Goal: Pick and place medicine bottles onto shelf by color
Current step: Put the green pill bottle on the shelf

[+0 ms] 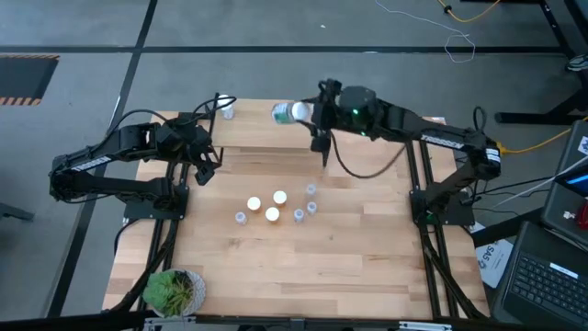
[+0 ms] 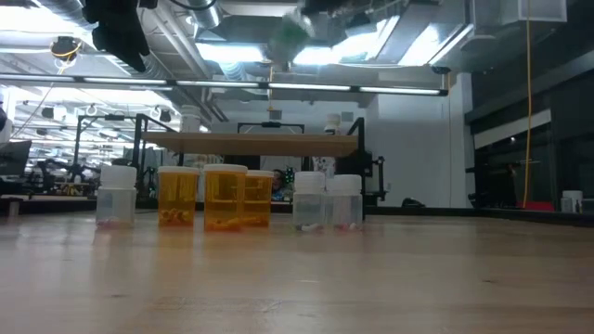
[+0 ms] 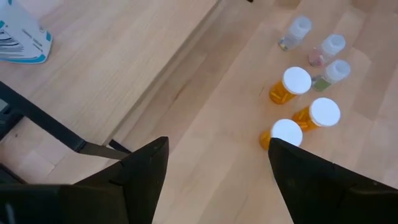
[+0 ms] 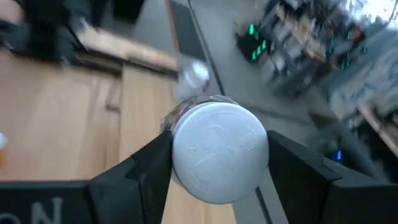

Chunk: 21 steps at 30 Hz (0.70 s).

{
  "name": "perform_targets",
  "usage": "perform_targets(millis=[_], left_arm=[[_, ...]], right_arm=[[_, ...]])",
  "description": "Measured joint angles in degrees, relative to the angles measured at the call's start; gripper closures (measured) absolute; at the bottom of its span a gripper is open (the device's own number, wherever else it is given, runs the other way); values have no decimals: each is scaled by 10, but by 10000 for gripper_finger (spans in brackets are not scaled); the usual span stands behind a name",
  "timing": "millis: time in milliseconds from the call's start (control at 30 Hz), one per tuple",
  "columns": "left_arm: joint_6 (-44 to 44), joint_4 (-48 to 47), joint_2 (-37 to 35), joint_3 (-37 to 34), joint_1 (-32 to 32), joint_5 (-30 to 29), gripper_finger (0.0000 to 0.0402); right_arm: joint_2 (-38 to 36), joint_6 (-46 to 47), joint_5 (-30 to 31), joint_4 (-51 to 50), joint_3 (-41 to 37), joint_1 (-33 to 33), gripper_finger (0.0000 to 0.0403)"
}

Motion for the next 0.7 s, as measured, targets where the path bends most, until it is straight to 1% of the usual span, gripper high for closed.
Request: perform_targets(millis=[100,233,433,500,700], left_arm=[[0,0,0,0,0,0,130],[0,0,0,0,0,0,130],[0,0,0,0,0,0,130],[0,0,0,0,0,0,130],[0,0,0,0,0,0,130]], right_arm=[[13,18,2,-74,-1,-22,174],[15,76,1,-155,-1,-37,174],[15,109,1,-227,0,-40,174],[15,120,1,-244,0,-40,169],[15,127,1,-240,0,-40,156]])
